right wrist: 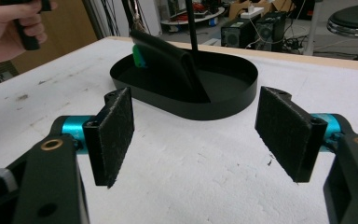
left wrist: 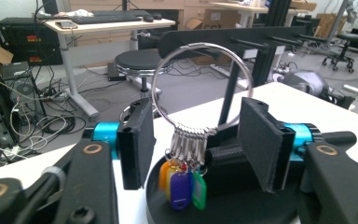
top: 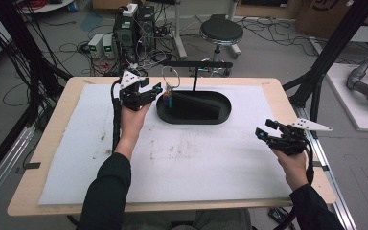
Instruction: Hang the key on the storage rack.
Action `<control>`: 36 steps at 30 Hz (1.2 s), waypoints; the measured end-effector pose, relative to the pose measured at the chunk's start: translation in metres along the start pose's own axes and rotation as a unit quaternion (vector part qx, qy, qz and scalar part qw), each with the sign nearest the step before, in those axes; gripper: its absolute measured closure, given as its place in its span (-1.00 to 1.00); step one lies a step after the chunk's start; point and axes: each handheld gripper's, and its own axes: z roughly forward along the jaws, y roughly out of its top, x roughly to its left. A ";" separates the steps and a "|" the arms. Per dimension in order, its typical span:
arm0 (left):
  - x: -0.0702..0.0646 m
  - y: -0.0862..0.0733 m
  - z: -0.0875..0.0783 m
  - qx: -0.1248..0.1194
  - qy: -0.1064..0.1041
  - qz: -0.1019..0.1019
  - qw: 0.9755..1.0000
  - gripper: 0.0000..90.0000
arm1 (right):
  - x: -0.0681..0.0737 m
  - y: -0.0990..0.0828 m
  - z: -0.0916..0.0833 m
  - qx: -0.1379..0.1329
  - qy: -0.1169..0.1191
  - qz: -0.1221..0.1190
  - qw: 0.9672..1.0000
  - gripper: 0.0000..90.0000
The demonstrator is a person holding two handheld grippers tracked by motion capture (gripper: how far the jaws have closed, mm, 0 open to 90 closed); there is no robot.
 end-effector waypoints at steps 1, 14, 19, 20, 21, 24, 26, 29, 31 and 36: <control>-0.001 -0.001 -0.003 0.000 -0.005 -0.002 1.000 -0.02 | 0.000 0.000 0.000 0.001 -0.001 -0.001 1.000 -0.37; -0.018 -0.037 -0.074 0.016 -0.049 0.016 0.999 -0.30 | 0.000 0.000 0.002 0.000 -0.004 0.000 1.000 -0.37; -0.017 -0.054 -0.096 0.029 -0.049 0.017 0.998 -0.35 | 0.000 0.000 0.004 0.004 -0.004 -0.002 1.000 -0.37; -0.017 -0.059 -0.101 0.032 -0.050 0.015 0.998 -0.36 | 0.000 0.000 0.005 0.004 -0.004 -0.001 1.000 -0.37; -0.017 -0.062 -0.105 0.034 -0.049 0.016 0.998 -0.36 | 0.000 -0.001 0.005 0.003 -0.005 -0.001 1.000 -0.37; -0.019 -0.071 -0.116 0.043 -0.043 0.025 0.998 -0.38 | 0.000 0.000 0.005 0.003 -0.005 -0.001 1.000 -0.37; -0.020 -0.076 -0.123 0.044 -0.044 0.023 0.998 -0.38 | 0.000 0.000 0.004 0.003 -0.007 -0.001 1.000 -0.37; -0.023 -0.081 -0.132 0.046 -0.037 0.052 0.997 -0.41 | -0.001 -0.001 0.005 0.002 -0.009 -0.002 1.000 -0.37; -0.024 -0.083 -0.136 0.043 -0.033 0.067 0.996 -0.41 | 0.000 0.000 0.005 0.000 -0.013 -0.004 1.000 -0.37; -0.020 -0.087 -0.142 0.045 -0.025 0.077 0.996 -0.42 | -0.001 0.000 0.005 -0.002 -0.022 -0.004 1.000 -0.37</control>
